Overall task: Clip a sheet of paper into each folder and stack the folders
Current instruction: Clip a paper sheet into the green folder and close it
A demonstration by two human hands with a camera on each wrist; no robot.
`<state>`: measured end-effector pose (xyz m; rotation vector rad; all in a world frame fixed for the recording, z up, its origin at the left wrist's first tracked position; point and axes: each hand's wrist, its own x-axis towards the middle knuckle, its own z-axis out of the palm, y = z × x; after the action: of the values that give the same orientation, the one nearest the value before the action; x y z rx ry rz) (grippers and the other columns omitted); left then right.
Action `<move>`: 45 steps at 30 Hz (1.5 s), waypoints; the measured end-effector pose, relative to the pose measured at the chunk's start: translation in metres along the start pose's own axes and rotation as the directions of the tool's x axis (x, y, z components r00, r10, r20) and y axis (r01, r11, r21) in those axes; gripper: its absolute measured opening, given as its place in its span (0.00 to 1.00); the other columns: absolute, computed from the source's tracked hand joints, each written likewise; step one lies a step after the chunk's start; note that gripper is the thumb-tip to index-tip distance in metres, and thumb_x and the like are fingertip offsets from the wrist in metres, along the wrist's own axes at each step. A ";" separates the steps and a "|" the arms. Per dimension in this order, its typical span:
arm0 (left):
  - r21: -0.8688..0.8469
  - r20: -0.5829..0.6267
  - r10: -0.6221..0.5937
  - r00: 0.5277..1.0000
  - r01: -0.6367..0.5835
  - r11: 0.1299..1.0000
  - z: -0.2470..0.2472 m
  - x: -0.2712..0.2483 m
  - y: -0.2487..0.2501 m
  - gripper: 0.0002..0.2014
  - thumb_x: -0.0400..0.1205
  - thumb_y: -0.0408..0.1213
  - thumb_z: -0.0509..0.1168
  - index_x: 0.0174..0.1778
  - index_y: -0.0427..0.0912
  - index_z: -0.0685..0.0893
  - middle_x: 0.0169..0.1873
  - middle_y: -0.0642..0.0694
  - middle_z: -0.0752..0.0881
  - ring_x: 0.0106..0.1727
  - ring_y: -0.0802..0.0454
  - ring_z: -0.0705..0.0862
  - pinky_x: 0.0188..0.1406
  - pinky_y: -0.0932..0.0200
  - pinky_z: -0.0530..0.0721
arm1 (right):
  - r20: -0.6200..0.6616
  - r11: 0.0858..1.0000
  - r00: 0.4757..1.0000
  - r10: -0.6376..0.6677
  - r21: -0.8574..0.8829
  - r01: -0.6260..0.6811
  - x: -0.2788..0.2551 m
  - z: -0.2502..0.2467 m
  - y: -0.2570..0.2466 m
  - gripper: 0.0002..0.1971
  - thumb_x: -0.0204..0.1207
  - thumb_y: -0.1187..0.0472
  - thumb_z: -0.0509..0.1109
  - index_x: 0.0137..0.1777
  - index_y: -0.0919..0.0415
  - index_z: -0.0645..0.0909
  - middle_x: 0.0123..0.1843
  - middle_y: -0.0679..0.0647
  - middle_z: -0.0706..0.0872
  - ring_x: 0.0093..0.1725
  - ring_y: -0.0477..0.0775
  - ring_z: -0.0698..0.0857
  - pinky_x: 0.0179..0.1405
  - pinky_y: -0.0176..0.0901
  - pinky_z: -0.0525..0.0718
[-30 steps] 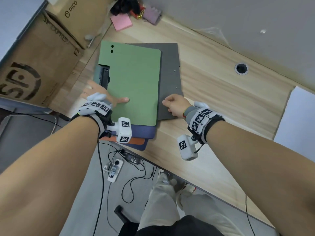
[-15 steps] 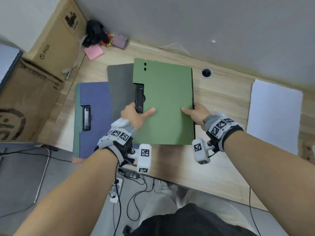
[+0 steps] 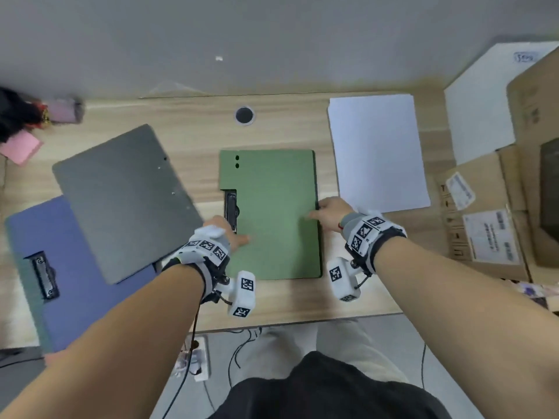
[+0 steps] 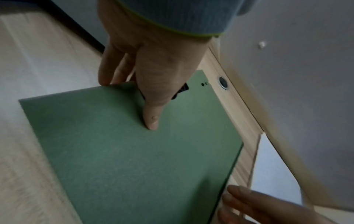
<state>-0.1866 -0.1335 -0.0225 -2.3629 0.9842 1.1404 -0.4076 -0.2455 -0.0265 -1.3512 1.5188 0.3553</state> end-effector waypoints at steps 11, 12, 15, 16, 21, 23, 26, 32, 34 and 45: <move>-0.312 -0.088 0.306 0.948 -0.318 0.895 -0.008 -0.003 0.162 0.25 0.78 0.48 0.75 0.69 0.43 0.83 0.62 0.47 0.88 0.59 0.46 0.87 0.61 0.55 0.84 | -0.271 1.000 0.963 -0.012 -0.029 0.004 0.019 -0.126 0.035 0.21 0.80 0.59 0.64 0.74 0.56 0.76 0.73 0.56 0.79 0.66 0.62 0.81 0.55 0.42 0.78; -0.345 -0.034 0.321 0.946 -0.313 0.885 0.000 -0.001 0.176 0.27 0.78 0.50 0.74 0.72 0.45 0.81 0.64 0.48 0.87 0.60 0.47 0.87 0.64 0.53 0.84 | -0.267 0.999 0.964 -0.010 -0.047 -0.003 0.022 -0.131 0.041 0.23 0.81 0.59 0.64 0.77 0.56 0.73 0.76 0.56 0.76 0.68 0.62 0.80 0.56 0.43 0.77; -0.411 0.077 0.320 0.944 -0.262 0.873 0.018 0.002 0.210 0.33 0.78 0.48 0.74 0.79 0.45 0.73 0.70 0.46 0.82 0.66 0.45 0.84 0.69 0.46 0.82 | -0.195 0.992 0.981 0.017 -0.121 -0.042 0.031 -0.137 0.056 0.26 0.82 0.63 0.61 0.81 0.55 0.67 0.80 0.55 0.71 0.73 0.62 0.76 0.64 0.45 0.76; -0.408 0.099 0.307 0.946 -0.243 0.880 0.023 0.005 0.218 0.35 0.78 0.48 0.74 0.80 0.44 0.72 0.70 0.46 0.82 0.66 0.43 0.83 0.69 0.45 0.81 | -0.176 0.988 0.984 0.025 -0.148 -0.051 0.032 -0.136 0.059 0.27 0.82 0.63 0.60 0.82 0.56 0.66 0.81 0.55 0.70 0.74 0.62 0.76 0.66 0.45 0.76; -0.478 0.140 0.297 0.945 -0.198 0.856 0.028 0.009 0.237 0.28 0.72 0.50 0.76 0.65 0.41 0.83 0.57 0.45 0.89 0.56 0.43 0.88 0.63 0.43 0.85 | -0.189 0.980 0.981 0.032 -0.185 -0.068 0.039 -0.140 0.063 0.26 0.82 0.64 0.59 0.81 0.57 0.67 0.80 0.57 0.72 0.74 0.63 0.75 0.70 0.48 0.76; -0.546 0.111 0.279 0.954 -0.176 0.819 0.027 0.010 0.239 0.23 0.77 0.41 0.75 0.66 0.38 0.82 0.55 0.46 0.88 0.56 0.43 0.88 0.65 0.44 0.84 | -0.193 0.980 0.981 0.033 -0.188 -0.070 0.041 -0.143 0.064 0.26 0.82 0.63 0.58 0.81 0.56 0.67 0.80 0.57 0.72 0.74 0.63 0.75 0.70 0.48 0.76; -0.637 0.035 0.245 0.969 -0.167 0.752 0.024 0.008 0.242 0.30 0.80 0.35 0.73 0.77 0.36 0.72 0.56 0.43 0.85 0.57 0.44 0.85 0.64 0.49 0.82 | -0.202 0.979 0.979 0.035 -0.190 -0.074 0.043 -0.144 0.064 0.27 0.82 0.63 0.59 0.81 0.56 0.67 0.79 0.56 0.73 0.74 0.62 0.75 0.67 0.46 0.75; -0.638 0.023 0.270 0.963 -0.194 0.745 0.029 0.026 0.246 0.13 0.69 0.47 0.73 0.35 0.38 0.89 0.36 0.38 0.93 0.41 0.39 0.93 0.51 0.38 0.91 | -0.224 0.974 0.974 0.028 -0.214 -0.078 0.046 -0.146 0.060 0.26 0.81 0.63 0.60 0.80 0.57 0.68 0.79 0.56 0.73 0.74 0.62 0.75 0.67 0.46 0.75; -0.551 0.040 0.278 0.960 -0.211 0.807 0.031 0.033 0.247 0.15 0.64 0.53 0.69 0.25 0.43 0.83 0.28 0.42 0.91 0.38 0.39 0.93 0.48 0.39 0.92 | -0.218 0.974 0.976 0.024 -0.215 -0.072 0.046 -0.147 0.061 0.26 0.81 0.63 0.60 0.80 0.56 0.69 0.78 0.56 0.74 0.73 0.62 0.76 0.66 0.46 0.76; -0.438 -0.180 0.571 0.801 -0.585 0.683 -0.028 -0.011 0.209 0.12 0.84 0.31 0.65 0.63 0.45 0.84 0.55 0.50 0.87 0.56 0.49 0.84 0.56 0.55 0.79 | -0.281 0.903 0.954 0.108 0.429 0.024 0.040 -0.170 0.075 0.55 0.61 0.33 0.79 0.83 0.52 0.55 0.78 0.53 0.71 0.72 0.56 0.77 0.71 0.53 0.75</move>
<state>-0.3241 -0.2912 0.0030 -2.4921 1.7227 1.7554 -0.5480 -0.3733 -0.0152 -1.0491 1.7525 -0.1669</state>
